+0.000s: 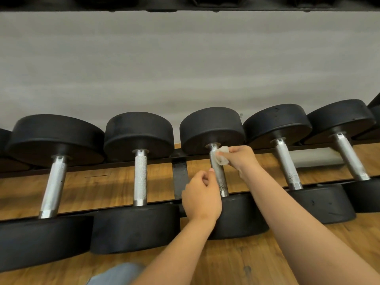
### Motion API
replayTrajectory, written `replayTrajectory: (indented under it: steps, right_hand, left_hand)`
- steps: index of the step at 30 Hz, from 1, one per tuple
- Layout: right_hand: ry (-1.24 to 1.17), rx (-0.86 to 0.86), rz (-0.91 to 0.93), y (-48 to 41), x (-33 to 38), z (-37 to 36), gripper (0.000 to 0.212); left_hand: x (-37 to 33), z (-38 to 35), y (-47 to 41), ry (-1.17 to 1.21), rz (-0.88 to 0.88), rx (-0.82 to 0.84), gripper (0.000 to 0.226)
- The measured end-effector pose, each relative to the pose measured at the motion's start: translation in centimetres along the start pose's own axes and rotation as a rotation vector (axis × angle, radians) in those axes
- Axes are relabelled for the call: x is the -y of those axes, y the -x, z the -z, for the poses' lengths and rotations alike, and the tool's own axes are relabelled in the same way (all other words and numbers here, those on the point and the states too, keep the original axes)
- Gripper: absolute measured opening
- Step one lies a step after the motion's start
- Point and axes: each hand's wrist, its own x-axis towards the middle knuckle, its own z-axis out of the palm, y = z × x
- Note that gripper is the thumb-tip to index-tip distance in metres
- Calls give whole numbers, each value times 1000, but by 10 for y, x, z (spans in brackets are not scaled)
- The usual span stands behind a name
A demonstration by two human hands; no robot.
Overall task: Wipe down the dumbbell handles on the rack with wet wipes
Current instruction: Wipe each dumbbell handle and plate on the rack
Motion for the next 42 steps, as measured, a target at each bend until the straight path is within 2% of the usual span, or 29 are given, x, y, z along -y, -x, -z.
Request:
replayTrajectory:
  steps: [4,9,12,16,21,23,25,28,32,37,42]
  right_hand:
    - [-128,-48,-74,-11,5,-11,31]
    - [-22,54,-55,-18,11,-10,65]
    - [18,-44,-18,-18,5,-9,53]
    - [-249,-64,-116,-17,-1,-13,37]
    - [-53,21,-35,-16,0,-6,32]
    - [-106,-3,-32,-19,0,-3,41]
    - [-195,17,-46,-20,0,-4,41]
    - [-143,99,-52,-22,-2,-7,38]
    - [-90,104,-34,-26,-2,-3,39]
    - [-97,90,0,-15,-1,-5,20]
    - [-14,59,-1,2,5,-6,42]
  left_hand:
    - [-1,1,2,-18,-16,-6,37]
    - [-4,2,3,-28,-25,-7,39]
    - [-5,4,3,-31,-32,-5,39]
    - [-4,4,3,-34,-33,5,38]
    - [0,1,0,-7,-12,8,42]
    - [2,-1,0,9,-11,10,42]
    - [3,-2,0,1,-17,10,40]
    - [2,-3,0,-32,-14,24,37]
    - [-1,0,4,12,7,47,33]
    - [-1,4,5,-19,-7,69,35]
    - [-1,5,7,-50,-24,90,41]
